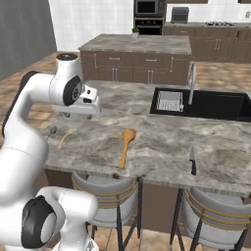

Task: Pick up the metallic utensils from the counter and place them in the open drawer. Make sure not to pick up any wooden utensils.

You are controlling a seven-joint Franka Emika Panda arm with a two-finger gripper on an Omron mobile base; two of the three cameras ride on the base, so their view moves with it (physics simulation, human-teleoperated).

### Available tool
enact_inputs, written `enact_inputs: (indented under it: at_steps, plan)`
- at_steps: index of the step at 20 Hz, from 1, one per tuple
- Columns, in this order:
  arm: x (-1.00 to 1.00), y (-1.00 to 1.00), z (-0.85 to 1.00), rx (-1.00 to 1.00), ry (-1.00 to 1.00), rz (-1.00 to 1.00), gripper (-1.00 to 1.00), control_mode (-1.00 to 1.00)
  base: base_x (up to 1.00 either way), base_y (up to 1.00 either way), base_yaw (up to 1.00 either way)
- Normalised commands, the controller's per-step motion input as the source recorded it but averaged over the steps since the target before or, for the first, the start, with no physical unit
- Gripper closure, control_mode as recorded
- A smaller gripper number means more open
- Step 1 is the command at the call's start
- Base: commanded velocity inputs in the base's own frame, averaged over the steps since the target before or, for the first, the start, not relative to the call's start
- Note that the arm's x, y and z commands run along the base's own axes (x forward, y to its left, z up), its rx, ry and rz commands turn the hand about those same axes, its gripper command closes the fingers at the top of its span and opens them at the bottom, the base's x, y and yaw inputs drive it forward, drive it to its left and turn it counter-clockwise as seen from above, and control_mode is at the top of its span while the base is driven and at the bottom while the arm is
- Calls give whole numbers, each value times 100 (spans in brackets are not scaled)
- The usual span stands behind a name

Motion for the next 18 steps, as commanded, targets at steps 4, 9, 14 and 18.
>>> enact_inputs:
  at_steps: [4, 9, 14, 18]
  plan:
    - [0, 100, -11, 0, 0, 3, -100, -100, 0, 0, 0]
    - [1, 100, -22, 0, 0, 0, -100, -100, 0, 0, 0]
    - [3, 100, -53, 0, 0, 0, -100, -100, 0, 0, 0]
    - [32, 100, -62, 0, 4, 0, -100, -100, 0, 0, 0]
